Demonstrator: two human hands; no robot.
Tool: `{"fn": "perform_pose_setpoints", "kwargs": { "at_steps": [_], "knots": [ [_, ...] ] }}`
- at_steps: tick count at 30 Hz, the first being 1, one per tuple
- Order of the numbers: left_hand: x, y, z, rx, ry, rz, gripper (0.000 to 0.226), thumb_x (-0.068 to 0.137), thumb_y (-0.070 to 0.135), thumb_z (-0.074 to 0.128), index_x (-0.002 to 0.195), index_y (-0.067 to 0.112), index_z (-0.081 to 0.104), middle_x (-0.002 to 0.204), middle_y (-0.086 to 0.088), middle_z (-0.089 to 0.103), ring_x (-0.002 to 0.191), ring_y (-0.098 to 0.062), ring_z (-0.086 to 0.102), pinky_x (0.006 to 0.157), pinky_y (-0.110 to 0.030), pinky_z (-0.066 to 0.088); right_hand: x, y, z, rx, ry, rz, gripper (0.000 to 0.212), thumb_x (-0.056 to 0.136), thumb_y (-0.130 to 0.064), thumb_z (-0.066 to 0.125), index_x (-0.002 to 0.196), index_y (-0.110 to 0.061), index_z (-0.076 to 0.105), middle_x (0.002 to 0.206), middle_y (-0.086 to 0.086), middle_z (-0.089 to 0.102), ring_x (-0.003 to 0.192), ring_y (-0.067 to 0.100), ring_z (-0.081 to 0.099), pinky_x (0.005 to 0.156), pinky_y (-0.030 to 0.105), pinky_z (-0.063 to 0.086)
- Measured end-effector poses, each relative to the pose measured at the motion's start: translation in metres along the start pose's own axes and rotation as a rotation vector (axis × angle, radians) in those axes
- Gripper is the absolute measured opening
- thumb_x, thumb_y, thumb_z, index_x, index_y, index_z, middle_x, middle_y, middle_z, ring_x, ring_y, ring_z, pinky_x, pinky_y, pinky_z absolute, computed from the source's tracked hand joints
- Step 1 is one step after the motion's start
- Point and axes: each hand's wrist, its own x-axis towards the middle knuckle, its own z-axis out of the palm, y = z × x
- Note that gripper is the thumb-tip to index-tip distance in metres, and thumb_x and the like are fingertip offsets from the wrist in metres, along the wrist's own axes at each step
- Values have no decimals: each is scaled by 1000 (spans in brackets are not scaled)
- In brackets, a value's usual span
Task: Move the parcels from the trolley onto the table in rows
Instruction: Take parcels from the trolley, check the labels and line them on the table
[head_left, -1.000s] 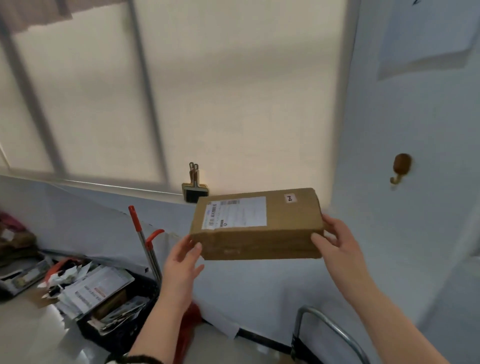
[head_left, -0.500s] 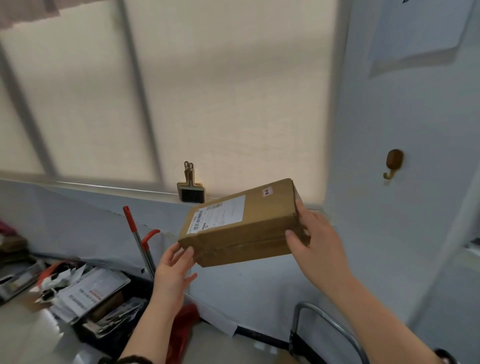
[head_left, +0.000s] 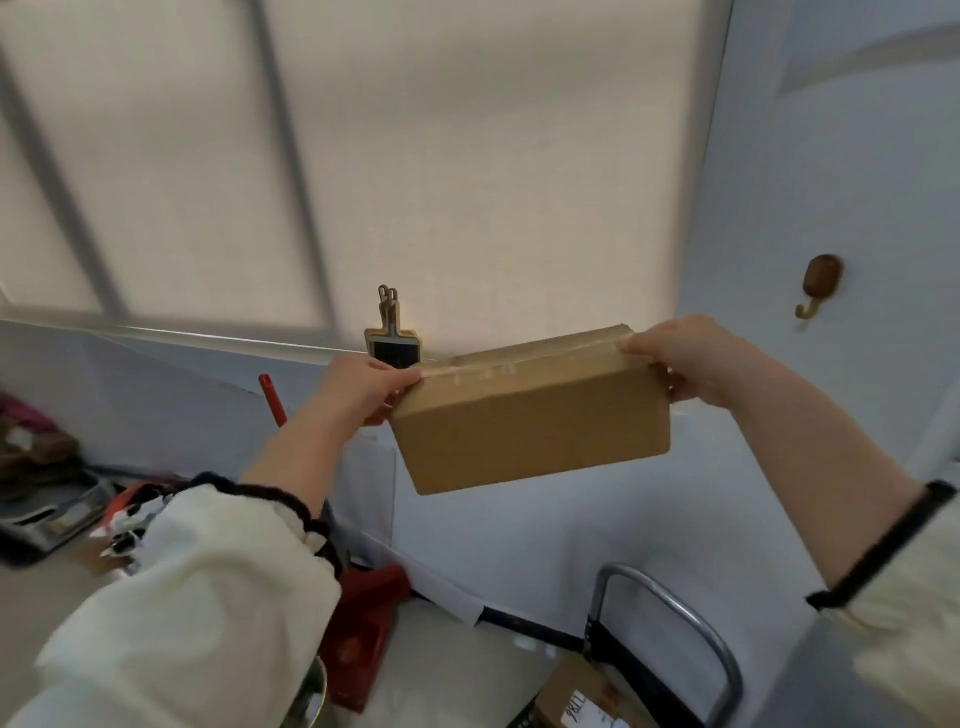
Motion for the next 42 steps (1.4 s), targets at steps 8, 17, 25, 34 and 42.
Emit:
{"fn": "perform_pose_setpoints", "kwargs": {
  "at_steps": [8,17,25,34,42],
  "knots": [
    [22,22,-11,322,-197,-234,25,80,32,72,70,11,63,43,2,58,37,-11,53,54,-28,50,33,-12,10,-172,-201,318,20,87,-23,64,84,-5,58,75,10,58,38,22,62,39,36,51],
    [0,22,-2,175,93,34,23,78,37,73,74,16,64,73,-2,67,62,-16,65,62,-31,51,31,5,4,-201,-35,79,42,73,-27,78,103,-6,58,92,8,61,83,24,59,66,34,49],
    [-47,-1,32,-146,372,422,21,78,31,74,82,41,56,86,17,65,79,4,63,63,-9,45,-3,46,18,-103,521,-441,66,72,-8,75,130,-16,44,105,-4,57,92,17,55,80,30,43],
    [-55,-28,41,-402,265,381,31,78,51,56,76,20,64,71,6,69,72,-5,64,68,-17,47,-14,75,22,125,404,-466,49,70,-21,79,105,-18,45,107,-7,53,96,6,56,83,20,47],
    [-57,-33,25,-508,83,357,26,78,22,71,100,34,67,95,16,72,95,-4,66,74,-15,52,-12,78,6,400,242,-392,23,83,-8,66,97,-21,53,94,-10,63,77,-6,64,62,7,47]
  ]
}}
